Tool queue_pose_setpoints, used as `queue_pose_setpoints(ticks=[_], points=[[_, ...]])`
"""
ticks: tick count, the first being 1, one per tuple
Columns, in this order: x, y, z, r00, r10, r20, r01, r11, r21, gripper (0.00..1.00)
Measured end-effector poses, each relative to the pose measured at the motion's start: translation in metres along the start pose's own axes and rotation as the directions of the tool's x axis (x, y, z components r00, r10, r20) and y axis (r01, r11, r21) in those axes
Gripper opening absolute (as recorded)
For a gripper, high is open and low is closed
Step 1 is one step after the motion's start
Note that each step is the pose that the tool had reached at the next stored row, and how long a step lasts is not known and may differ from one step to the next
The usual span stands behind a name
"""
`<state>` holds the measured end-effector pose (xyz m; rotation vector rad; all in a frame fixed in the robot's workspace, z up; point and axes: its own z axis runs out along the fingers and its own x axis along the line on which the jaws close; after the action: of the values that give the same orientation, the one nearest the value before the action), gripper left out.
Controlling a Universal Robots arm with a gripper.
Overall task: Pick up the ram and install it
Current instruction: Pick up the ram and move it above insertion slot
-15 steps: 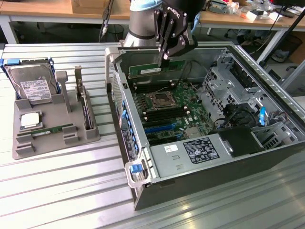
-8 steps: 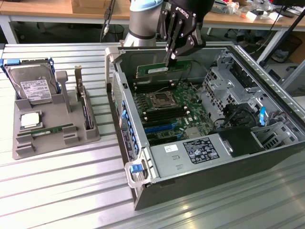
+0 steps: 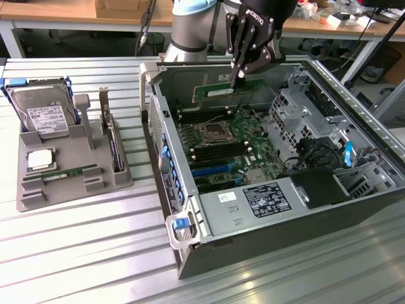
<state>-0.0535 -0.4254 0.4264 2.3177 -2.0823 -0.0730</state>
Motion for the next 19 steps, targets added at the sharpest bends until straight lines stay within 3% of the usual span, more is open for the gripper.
queue_pose_setpoints(ticks=[19], points=[[0.003, -0.0431, -0.0022, 1.0000, 0.000, 0.0000, 0.000, 1.0000, 0.0000, 0.12]])
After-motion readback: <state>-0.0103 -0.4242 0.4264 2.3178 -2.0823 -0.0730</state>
